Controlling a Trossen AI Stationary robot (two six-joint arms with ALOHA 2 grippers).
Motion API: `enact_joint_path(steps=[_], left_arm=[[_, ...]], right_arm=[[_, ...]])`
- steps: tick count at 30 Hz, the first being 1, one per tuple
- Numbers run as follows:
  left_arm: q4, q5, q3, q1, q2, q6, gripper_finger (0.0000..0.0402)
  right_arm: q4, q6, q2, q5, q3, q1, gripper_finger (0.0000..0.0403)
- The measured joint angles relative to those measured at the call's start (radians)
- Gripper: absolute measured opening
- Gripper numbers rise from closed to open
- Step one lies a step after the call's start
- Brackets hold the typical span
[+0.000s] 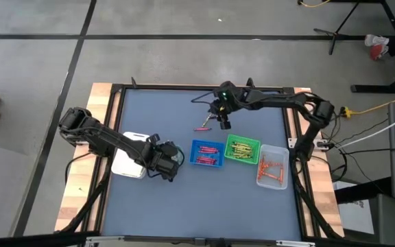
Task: Sort crayons
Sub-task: Put the yellow crayon into the white bin
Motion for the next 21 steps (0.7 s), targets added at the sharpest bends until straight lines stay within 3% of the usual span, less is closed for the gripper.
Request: enact_joint_path(steps=[12,21], left_arm=[[0.008,0.0,0.0,0.02,0.0,0.0,0.0085],[0.034,0.0,0.0,0.02,0.0,0.0,0.0085]], right_arm=[[0.064,0.008,0.168,-0.035,0.0,-0.049,0.0154],[0.146,0.036,0.216,-0.035,0.001,-0.046,0.0154]])
